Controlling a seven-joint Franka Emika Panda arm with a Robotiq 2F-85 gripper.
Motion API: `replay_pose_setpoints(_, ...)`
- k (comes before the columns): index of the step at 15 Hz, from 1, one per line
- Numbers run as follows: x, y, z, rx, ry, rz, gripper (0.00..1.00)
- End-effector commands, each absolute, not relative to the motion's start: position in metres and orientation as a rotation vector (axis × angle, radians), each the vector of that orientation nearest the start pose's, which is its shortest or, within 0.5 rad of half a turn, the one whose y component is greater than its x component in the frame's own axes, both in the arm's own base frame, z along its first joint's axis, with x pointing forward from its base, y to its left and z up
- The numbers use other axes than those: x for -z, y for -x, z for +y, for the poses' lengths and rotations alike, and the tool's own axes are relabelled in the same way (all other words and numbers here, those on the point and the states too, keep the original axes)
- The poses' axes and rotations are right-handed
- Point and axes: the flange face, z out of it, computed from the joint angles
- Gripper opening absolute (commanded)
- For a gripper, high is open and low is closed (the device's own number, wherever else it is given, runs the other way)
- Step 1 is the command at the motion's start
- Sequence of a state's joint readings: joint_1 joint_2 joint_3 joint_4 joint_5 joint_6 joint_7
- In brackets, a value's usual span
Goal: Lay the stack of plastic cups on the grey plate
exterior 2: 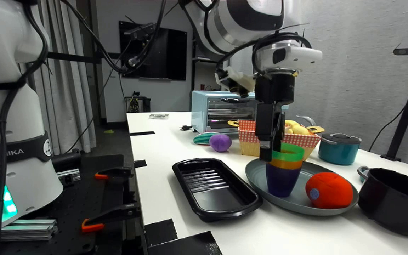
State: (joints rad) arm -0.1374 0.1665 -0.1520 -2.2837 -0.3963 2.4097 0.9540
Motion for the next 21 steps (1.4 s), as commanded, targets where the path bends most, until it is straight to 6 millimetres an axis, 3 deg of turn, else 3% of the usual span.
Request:
replay_pose_setpoints(1,-0.266,-0.512,-0.143,0.1,3.078,1.51,0.75)
replay_pose_setpoints(3,-0.262,-0.514,-0.138,0.089,3.089,1.489,0.71)
replay_pose_setpoints(8,-0.265,-0.52,-0.119,0.095,3.111,1.445,0.32)
replay_pose_setpoints(12,-0.271,-0.519,-0.125,0.133,3.144,1.438,0.02)
replay_pose_setpoints(16,-0.287,-0.521,-0.134,0.258,3.219,1.41,0.0)
replay_pose_setpoints(21,-0.291,-0.521,-0.134,0.474,3.397,1.322,0.02)
